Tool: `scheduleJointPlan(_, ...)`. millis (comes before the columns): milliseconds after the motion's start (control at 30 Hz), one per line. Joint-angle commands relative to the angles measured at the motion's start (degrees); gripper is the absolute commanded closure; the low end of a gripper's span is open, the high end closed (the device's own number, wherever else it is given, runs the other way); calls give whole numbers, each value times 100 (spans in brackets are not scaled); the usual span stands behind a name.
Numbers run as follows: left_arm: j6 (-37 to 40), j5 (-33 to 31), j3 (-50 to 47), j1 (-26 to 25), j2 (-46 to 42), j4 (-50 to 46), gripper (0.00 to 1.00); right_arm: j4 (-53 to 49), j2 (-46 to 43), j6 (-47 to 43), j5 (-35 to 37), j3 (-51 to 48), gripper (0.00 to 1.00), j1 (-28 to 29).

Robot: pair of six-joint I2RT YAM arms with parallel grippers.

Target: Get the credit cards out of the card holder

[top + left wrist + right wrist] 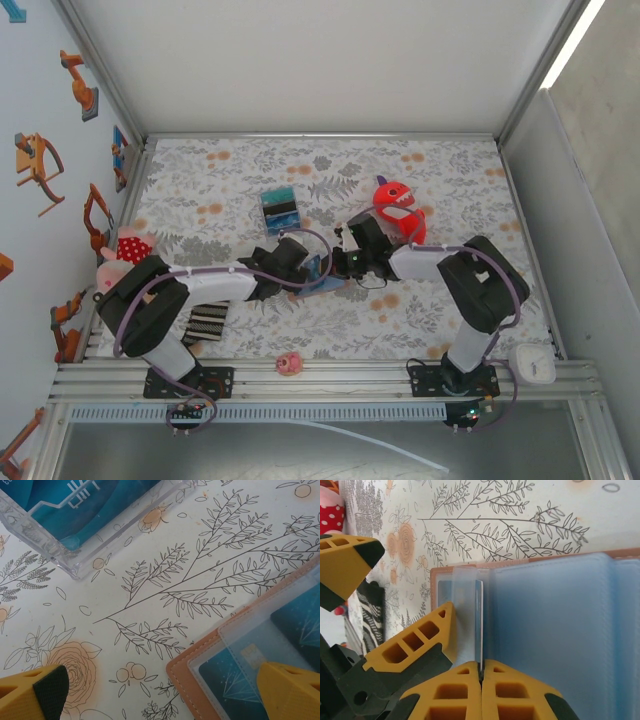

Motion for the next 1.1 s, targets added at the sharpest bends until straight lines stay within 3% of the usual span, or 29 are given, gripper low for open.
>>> scheduleJointPlan(0, 129, -172, -139, -31, -267, -393, 3, -916, -430, -577, 542, 262, 100, 41)
scheduleJointPlan(400, 323, -541, -168, 43, -1716, -469, 3, -1712, -1298, -1345, 973, 513, 100, 40)
scheduleJointPlan(533, 427, -332, -349, 145, -2420, -97, 3, -1853, -1670, -1790, 952, 563, 100, 45)
scheduleJointPlan(600, 518, 83, -488, 247, -2793, 197, 3, -1868, -1838, -2066, 855, 577, 100, 49)
scheduleJointPlan(800, 789, 2236, -683, 821, -3622, 755, 0, -2132, -2160, -3024, 346, 854, 100, 79)
scheduleJointPlan(967, 1423, 3330, -363, 927, -3547, 424, 0, -2557, -2215, -3785, -171, 1171, 100, 119)
scheduleJointPlan(1067, 1677, 4021, -215, 958, -3380, 362, 5, -2873, -2184, -4151, -350, 1351, 100, 129)
